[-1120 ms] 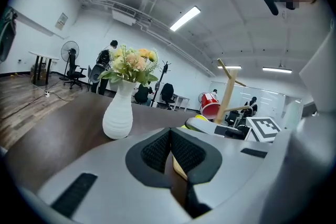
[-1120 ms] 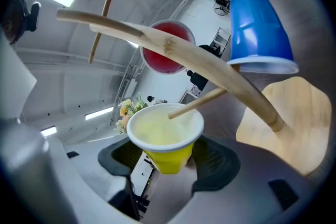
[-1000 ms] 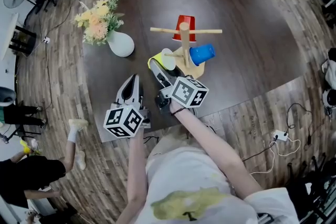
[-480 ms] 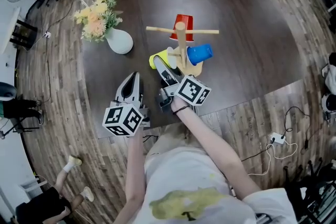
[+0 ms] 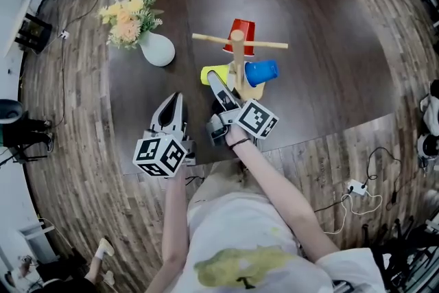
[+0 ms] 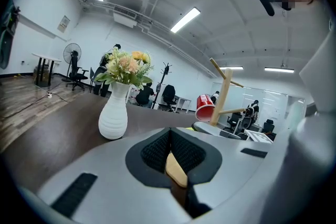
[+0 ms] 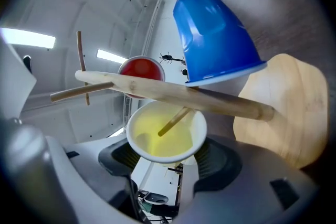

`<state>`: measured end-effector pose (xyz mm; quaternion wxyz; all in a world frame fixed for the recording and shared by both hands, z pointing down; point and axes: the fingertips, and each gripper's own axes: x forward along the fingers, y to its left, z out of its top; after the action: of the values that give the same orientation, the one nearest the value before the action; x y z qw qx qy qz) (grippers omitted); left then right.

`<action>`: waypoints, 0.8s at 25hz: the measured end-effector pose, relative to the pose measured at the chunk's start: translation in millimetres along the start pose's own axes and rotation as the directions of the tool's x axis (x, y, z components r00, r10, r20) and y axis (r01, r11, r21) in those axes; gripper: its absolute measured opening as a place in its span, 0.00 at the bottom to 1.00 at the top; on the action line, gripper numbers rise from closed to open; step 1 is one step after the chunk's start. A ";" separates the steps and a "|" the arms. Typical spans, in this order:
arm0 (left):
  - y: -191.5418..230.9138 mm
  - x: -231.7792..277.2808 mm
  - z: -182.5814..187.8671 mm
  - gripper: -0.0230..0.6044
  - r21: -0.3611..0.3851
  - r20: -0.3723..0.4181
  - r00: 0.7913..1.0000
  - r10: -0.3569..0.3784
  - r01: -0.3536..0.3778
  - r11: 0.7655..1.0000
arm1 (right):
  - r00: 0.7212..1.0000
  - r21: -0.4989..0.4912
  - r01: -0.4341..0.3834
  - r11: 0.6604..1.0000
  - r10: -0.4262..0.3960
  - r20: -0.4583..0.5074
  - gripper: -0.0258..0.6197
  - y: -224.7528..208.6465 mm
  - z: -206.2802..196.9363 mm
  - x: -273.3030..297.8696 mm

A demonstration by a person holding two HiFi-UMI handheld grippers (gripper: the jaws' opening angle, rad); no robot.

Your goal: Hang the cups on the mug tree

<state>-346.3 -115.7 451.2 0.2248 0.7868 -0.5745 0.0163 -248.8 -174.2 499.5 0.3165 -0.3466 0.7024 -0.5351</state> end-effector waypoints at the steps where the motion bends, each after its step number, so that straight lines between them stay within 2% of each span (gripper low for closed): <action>1: 0.2 0.0 -0.1 0.07 -0.001 0.001 1.000 0.003 -0.003 1.000 | 1.000 0.001 -0.003 1.000 0.003 0.000 0.50 -0.2 0.6 0.2; 4: 1.7 -0.5 0.6 0.07 -0.003 0.006 1.000 0.012 -0.012 1.000 | 0.999 -0.005 -0.033 0.999 0.033 0.000 0.50 2.8 2.7 2.7; 7: 1.9 -0.8 1.8 0.07 -0.005 0.011 1.000 0.017 -0.017 1.000 | 1.000 0.034 0.017 0.999 -0.017 -0.007 0.50 -8.8 0.4 -1.4; 10: 1.4 -0.5 2.2 0.07 -0.005 0.012 1.000 0.019 -0.019 1.000 | 1.000 0.054 0.027 0.998 -0.026 -0.014 0.50 -13.0 -1.3 -2.6; 20: 1.3 -2.4 1.2 0.07 -0.008 0.015 1.000 0.019 -0.019 1.000 | 0.996 0.037 0.053 0.998 -0.050 -0.078 0.57 -18.9 -13.4 -3.7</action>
<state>-348.6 -114.3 449.8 0.2234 0.7806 -0.5836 0.0105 -254.8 -167.5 521.2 0.2816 -0.3375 0.6944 -0.5697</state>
